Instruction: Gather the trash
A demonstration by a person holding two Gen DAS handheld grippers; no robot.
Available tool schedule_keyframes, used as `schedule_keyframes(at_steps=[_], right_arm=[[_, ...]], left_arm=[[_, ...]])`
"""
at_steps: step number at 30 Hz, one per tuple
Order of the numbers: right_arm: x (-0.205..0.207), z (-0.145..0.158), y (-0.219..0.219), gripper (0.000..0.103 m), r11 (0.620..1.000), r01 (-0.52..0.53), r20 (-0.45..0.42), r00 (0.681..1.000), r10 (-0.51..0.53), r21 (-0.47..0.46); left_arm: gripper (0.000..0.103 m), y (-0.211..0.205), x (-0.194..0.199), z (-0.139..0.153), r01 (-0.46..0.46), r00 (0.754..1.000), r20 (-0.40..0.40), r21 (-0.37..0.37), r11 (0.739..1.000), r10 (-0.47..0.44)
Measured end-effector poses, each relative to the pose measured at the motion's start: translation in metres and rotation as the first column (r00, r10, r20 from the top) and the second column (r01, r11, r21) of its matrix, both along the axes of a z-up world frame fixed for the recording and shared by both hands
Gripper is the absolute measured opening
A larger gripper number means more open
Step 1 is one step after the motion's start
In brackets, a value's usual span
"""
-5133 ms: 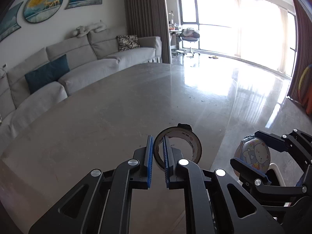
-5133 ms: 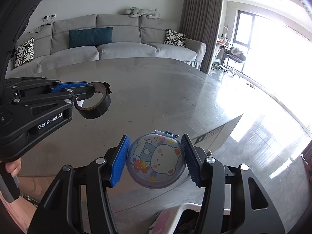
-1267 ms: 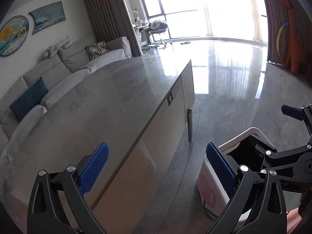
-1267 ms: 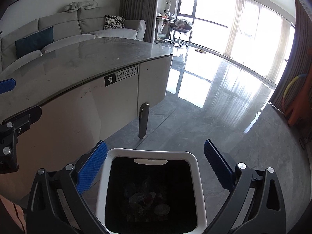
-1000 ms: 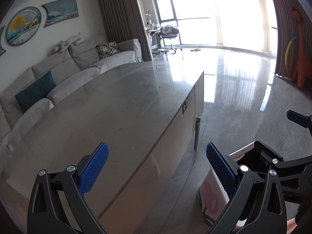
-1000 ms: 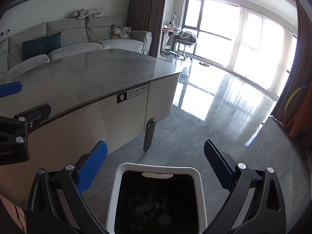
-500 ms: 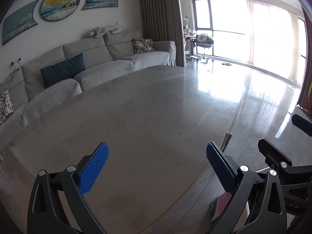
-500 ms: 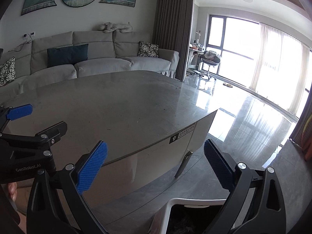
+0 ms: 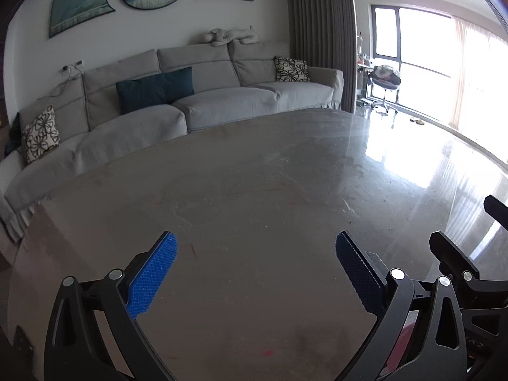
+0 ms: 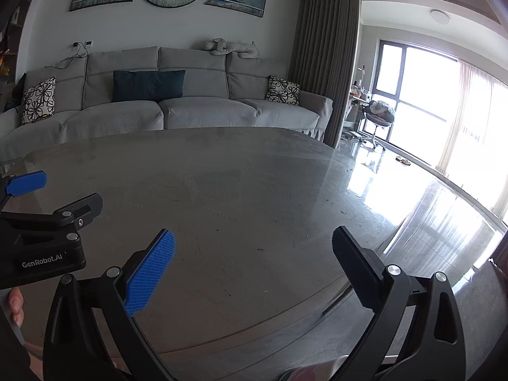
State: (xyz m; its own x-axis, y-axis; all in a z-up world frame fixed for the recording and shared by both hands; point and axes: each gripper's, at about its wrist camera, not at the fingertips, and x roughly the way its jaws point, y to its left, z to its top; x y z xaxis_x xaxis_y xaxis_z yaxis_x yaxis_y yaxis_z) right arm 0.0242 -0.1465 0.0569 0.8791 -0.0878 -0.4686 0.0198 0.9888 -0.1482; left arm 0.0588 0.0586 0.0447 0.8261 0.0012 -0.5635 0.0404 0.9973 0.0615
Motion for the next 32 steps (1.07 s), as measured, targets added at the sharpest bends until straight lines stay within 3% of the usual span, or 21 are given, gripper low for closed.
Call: schedule_keyframes(at_steps=[10, 32], right_arm=[[0.018, -0.004, 0.03, 0.098, 0.999, -0.039, -0.015, 0.999, 0.039, -0.009], [0.017, -0.004, 0.038, 0.098, 1.0, -0.026, -0.01, 1.0, 0.026, -0.006]], left_arm=[[0.099, 0.035, 0.015, 0.002, -0.034, 0.999, -0.026, -0.049, 0.998, 0.033], [0.099, 0.041, 0.011, 0.0, -0.049, 0.998, -0.045, -0.097, 0.994, 0.045]])
